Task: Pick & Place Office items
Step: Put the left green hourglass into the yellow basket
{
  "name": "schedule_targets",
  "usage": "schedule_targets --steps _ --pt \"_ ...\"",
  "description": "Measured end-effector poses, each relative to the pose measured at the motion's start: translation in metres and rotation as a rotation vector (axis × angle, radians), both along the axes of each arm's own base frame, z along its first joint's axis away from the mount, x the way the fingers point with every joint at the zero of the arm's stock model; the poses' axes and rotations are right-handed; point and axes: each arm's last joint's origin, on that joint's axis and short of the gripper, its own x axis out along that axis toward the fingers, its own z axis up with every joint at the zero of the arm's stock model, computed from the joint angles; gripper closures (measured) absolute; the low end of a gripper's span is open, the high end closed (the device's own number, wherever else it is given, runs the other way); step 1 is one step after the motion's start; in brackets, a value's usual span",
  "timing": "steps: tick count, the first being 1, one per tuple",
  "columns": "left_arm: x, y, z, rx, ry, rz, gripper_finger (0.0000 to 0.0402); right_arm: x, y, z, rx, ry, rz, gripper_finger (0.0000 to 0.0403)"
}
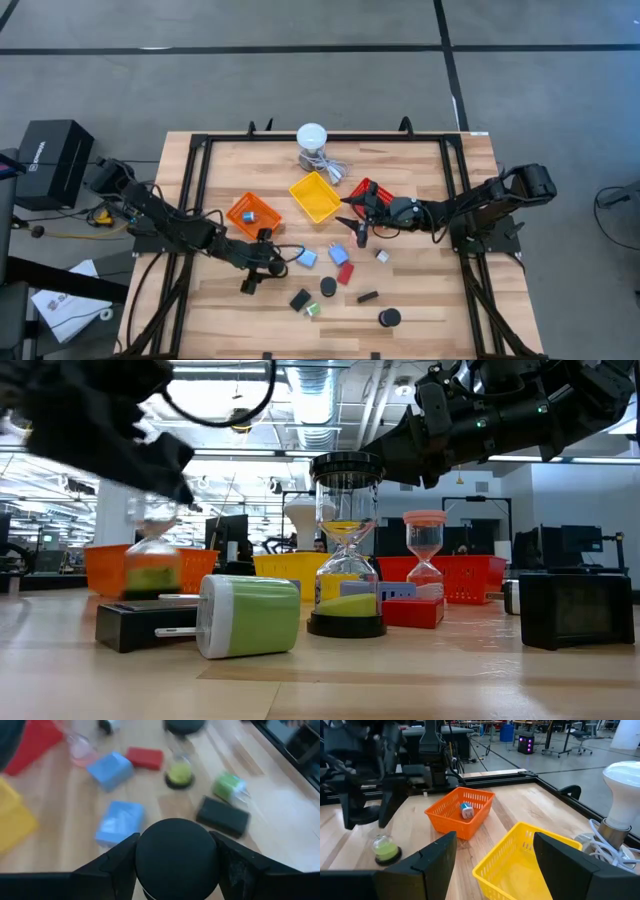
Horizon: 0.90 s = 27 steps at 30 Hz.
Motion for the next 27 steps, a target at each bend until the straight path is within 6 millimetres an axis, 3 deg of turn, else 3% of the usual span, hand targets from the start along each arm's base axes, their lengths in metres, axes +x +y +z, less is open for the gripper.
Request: schedule_targets --steps 8,16,22,27 --pt "0.011 0.042 0.037 0.115 -0.161 0.084 0.0180 0.000 0.000 0.000 -0.001 0.004 -0.001 0.0148" --pt "0.024 0.105 0.066 0.147 -0.247 0.219 0.0198 0.000 0.000 0.000 -0.011 0.008 -0.001 0.0148" --pt "0.039 0.149 0.066 0.123 -0.285 0.272 0.0192 0.000 0.000 0.000 -0.011 0.009 -0.002 0.0148" --pt "0.050 0.179 0.039 0.068 -0.206 0.391 0.0196 0.000 0.000 -0.001 -0.012 0.017 -0.002 0.0148"
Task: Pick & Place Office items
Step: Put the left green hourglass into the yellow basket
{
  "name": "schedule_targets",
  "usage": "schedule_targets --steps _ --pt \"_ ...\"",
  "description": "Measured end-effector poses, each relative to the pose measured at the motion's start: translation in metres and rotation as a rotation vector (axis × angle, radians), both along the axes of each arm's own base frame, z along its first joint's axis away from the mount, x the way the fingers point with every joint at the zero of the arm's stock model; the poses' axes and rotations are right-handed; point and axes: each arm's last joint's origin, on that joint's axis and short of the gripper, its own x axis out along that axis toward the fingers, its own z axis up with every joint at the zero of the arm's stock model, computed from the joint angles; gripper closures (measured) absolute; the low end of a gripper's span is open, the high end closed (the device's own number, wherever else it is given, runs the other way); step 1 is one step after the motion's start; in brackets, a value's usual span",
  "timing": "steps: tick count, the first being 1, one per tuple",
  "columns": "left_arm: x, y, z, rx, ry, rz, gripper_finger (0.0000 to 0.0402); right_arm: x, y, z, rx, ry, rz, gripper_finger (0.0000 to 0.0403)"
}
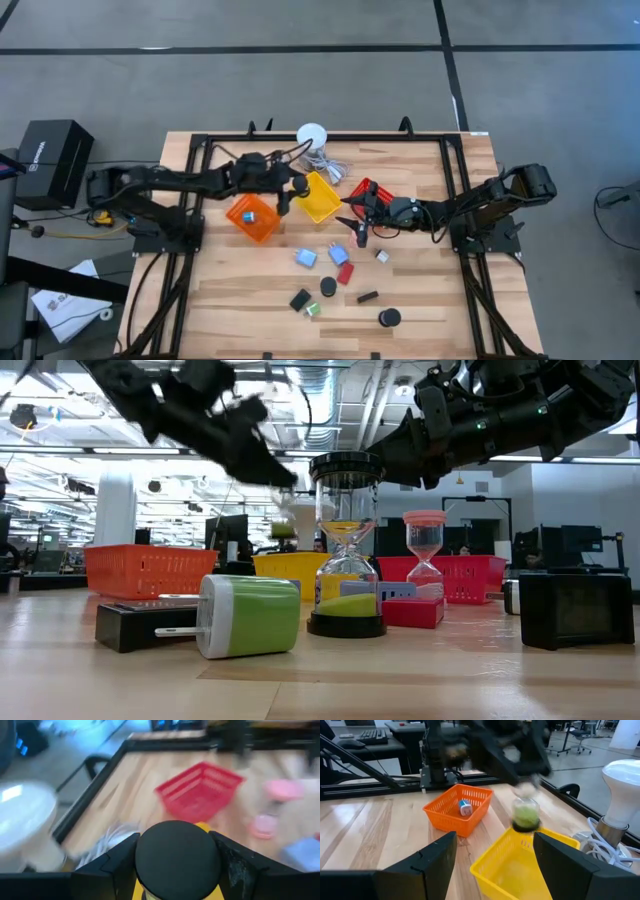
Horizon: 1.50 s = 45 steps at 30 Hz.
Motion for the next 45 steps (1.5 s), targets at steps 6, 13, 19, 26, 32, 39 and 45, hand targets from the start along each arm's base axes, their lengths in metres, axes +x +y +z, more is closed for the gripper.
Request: schedule_targets --steps 6,13,19,26,32,39,45 --pt "0.014 0.013 -0.030 -0.042 0.031 0.040 0.0190 0.000 0.000 -0.001 -0.001 0.015 -0.001 0.0148" --pt "0.014 0.013 -0.045 -0.137 0.055 0.080 0.0196 0.000 -0.003 -0.003 -0.002 0.028 -0.012 0.0148" --pt "0.011 0.012 -0.044 -0.132 0.051 0.088 0.0164 0.000 -0.006 -0.003 0.000 0.027 -0.021 0.0148" --pt "0.009 0.012 -0.048 -0.140 0.087 0.090 0.0148 0.000 -0.006 -0.003 0.000 0.029 -0.020 0.0148" --pt "0.009 0.012 -0.047 -0.109 0.090 0.094 0.0153 -0.001 -0.006 -0.005 -0.001 0.051 -0.018 0.0148" --pt "0.010 0.012 -0.047 -0.104 0.088 0.097 0.0153 -0.001 -0.005 -0.005 -0.001 0.052 -0.017 0.0148" --pt "0.016 -0.004 -0.043 -0.086 0.055 -0.013 0.0146 -0.001 -0.007 -0.005 -0.001 0.055 -0.023 0.0148"
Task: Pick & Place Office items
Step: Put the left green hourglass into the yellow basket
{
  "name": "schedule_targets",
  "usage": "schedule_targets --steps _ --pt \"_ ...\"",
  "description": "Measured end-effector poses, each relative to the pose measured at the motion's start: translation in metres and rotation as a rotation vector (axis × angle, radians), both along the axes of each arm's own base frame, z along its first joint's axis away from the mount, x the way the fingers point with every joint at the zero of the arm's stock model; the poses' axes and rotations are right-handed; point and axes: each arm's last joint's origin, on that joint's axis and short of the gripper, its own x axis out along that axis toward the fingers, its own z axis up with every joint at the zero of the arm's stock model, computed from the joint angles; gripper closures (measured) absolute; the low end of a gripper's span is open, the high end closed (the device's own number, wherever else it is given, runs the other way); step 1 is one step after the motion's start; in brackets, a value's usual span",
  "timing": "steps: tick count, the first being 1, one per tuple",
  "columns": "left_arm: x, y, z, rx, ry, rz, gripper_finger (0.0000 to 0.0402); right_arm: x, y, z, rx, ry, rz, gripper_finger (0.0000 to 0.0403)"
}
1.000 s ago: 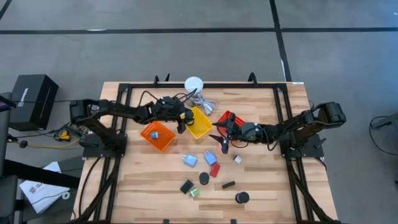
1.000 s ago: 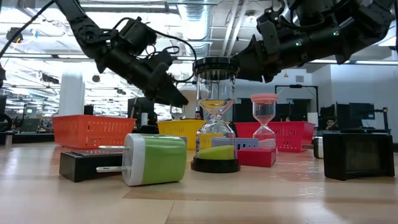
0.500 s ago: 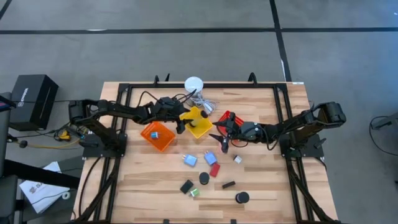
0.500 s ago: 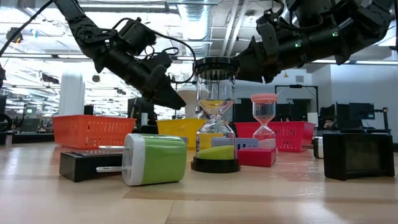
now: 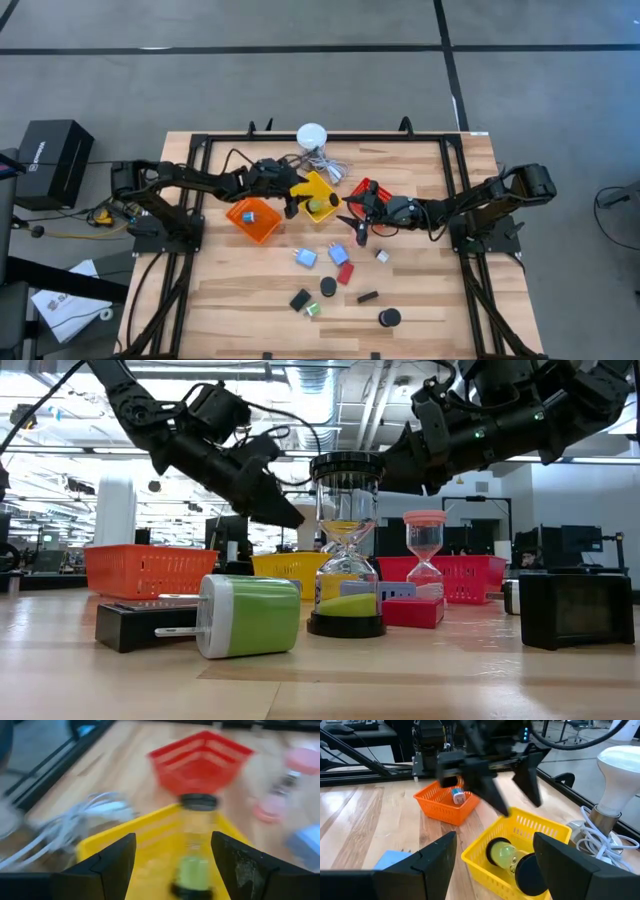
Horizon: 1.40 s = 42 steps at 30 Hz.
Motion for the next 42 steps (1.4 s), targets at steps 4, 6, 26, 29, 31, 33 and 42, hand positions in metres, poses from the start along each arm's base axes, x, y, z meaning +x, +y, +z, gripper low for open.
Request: schedule_targets --steps 4,6,26,29,31,33,42 --pt "0.007 -0.010 0.007 0.051 -0.035 -0.061 0.0140 0.000 0.000 0.000 0.000 0.001 0.000 0.0148" --pt "0.012 -0.012 0.014 0.037 -0.066 -0.062 0.0135 0.000 0.000 0.000 0.000 0.001 0.000 0.0148" --pt "0.050 -0.006 0.034 0.020 0.184 -0.107 0.0120 -0.004 0.009 0.005 -0.016 0.159 0.036 0.0148" --pt "0.057 -0.008 0.022 0.035 0.194 -0.126 0.0120 -0.004 0.009 0.005 -0.019 0.186 0.032 0.0148" --pt "0.061 -0.007 0.013 0.035 0.210 -0.123 0.0120 -0.004 0.007 0.004 -0.018 0.202 0.025 0.0148" --pt "0.062 -0.007 0.007 0.035 0.224 -0.119 0.0120 -0.005 0.006 0.003 -0.020 0.221 0.022 0.0148" --pt "0.065 -0.003 -0.006 0.030 0.256 -0.106 0.0120 -0.004 0.007 0.003 -0.020 0.218 0.023 0.0148"
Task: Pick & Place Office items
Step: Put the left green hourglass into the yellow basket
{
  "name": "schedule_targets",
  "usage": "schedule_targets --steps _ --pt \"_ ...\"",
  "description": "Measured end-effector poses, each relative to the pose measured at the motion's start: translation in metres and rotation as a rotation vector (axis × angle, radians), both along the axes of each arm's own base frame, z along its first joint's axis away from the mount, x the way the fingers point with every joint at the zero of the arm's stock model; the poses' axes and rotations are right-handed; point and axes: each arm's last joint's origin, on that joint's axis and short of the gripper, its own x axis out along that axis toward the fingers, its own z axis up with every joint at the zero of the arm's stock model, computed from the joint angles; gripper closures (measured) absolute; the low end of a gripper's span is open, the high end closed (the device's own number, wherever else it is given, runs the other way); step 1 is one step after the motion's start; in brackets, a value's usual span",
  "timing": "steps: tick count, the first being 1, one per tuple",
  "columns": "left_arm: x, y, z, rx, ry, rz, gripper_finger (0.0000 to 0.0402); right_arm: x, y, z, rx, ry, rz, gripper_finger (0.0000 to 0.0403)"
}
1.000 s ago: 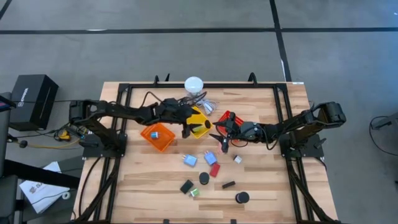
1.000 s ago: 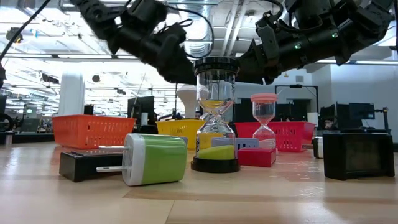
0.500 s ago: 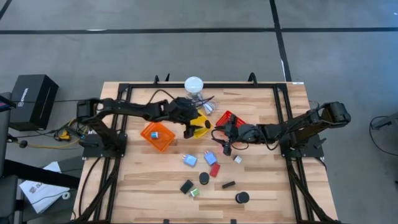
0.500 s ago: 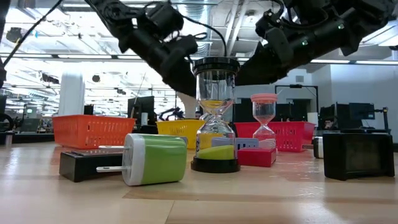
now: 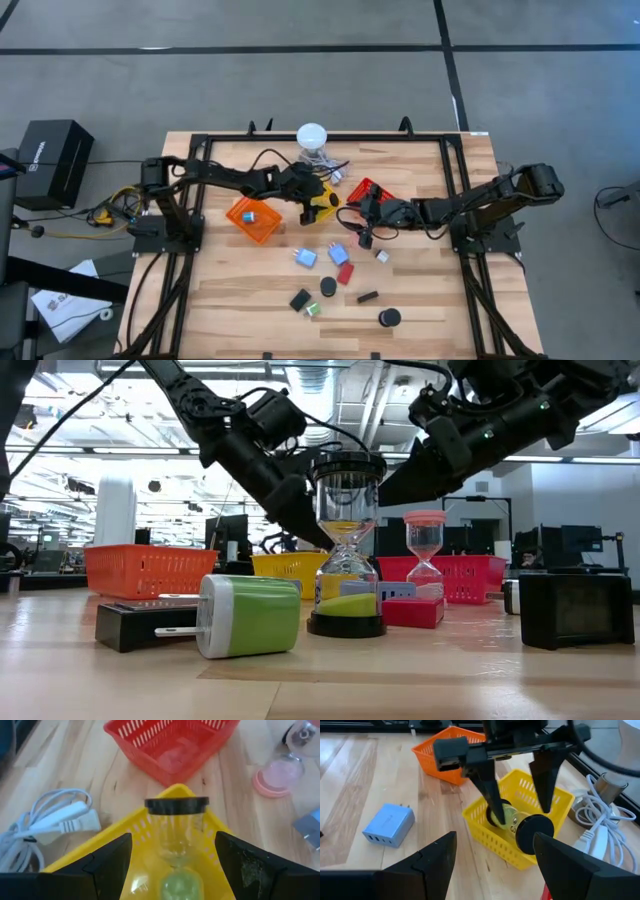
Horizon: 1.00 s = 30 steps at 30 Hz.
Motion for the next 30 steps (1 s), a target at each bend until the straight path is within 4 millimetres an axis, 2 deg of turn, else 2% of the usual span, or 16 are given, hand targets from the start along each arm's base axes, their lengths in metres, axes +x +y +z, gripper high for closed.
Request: schedule_targets --steps 11,17,30 --pt "0.006 0.001 -0.019 -0.005 0.019 -0.001 0.0125 0.000 0.000 0.000 0.001 -0.004 0.000 0.0148" --pt "0.008 0.003 -0.025 -0.007 0.018 0.002 0.0147 0.000 0.000 0.000 0.000 -0.003 0.000 0.0148" --pt "0.010 0.004 -0.023 -0.006 -0.015 -0.004 0.0203 0.000 0.000 0.000 0.001 -0.003 0.000 0.0148"
